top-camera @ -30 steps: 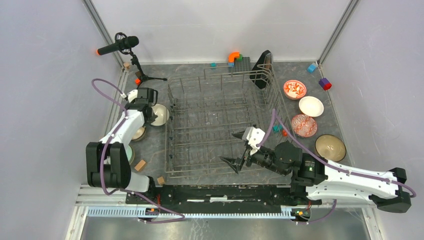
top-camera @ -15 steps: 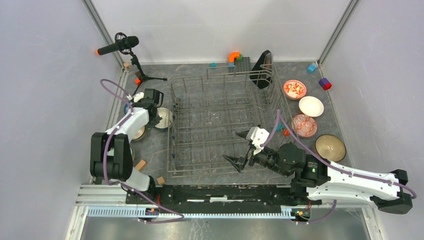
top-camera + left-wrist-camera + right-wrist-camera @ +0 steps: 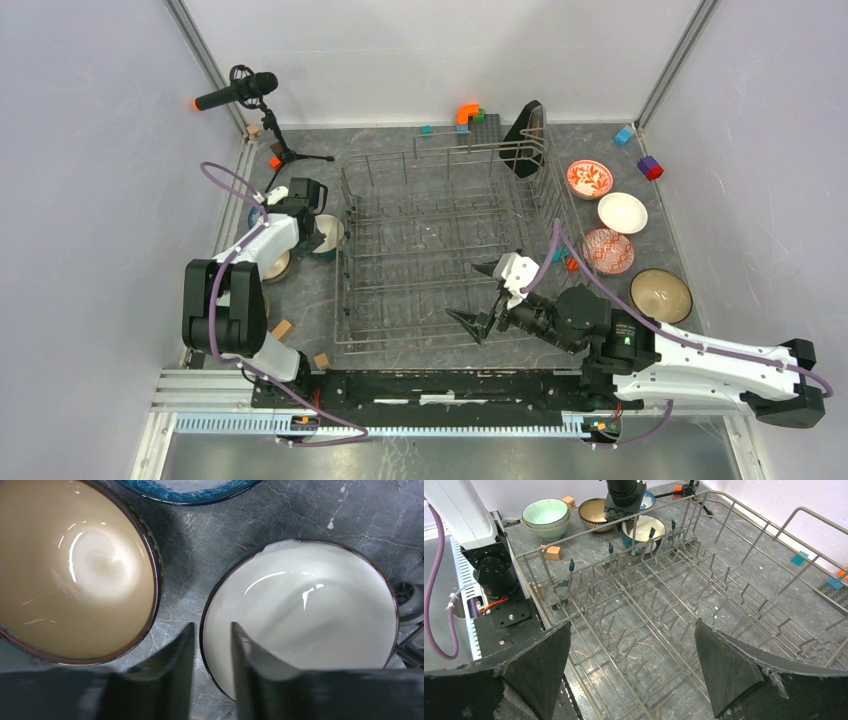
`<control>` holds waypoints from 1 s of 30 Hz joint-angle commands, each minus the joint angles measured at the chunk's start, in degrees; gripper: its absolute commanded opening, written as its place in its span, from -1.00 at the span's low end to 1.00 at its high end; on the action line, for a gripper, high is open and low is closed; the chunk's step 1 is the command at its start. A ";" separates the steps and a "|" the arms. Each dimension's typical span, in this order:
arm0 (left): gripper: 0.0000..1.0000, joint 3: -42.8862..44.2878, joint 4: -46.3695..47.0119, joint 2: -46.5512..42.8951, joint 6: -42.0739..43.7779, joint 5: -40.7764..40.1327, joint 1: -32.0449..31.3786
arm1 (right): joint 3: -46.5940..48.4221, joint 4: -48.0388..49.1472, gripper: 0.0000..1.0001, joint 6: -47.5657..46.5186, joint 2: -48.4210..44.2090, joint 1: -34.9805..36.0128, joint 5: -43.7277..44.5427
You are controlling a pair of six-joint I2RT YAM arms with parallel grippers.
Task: Unload the bowls from the dish rack
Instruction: Place the bowl at the center of the board, then reset both arms
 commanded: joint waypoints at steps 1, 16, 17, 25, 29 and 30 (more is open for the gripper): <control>-0.10 -0.36 1.59 -0.49 -2.53 -0.09 0.20 | -0.55 0.65 0.96 0.06 -0.66 0.14 1.06; 0.96 6.42 -9.19 -23.05 5.65 -9.43 -5.36 | 3.48 -1.25 0.96 -1.99 0.60 0.15 11.93; 0.99 6.65 -8.89 -24.76 7.00 -10.40 -7.67 | 4.63 -1.44 0.96 -2.01 1.74 0.11 14.96; 0.99 10.28 -7.47 -29.49 14.44 -22.38 -26.53 | 16.06 -6.98 0.96 4.58 13.04 -9.51 23.56; 0.99 7.36 -3.65 -32.71 16.92 -19.03 -27.41 | 15.96 -7.75 0.96 10.78 12.86 -20.84 15.43; 0.99 6.35 -2.61 -33.69 17.14 -19.44 -27.61 | 15.36 -7.67 0.96 11.63 12.67 -22.42 14.96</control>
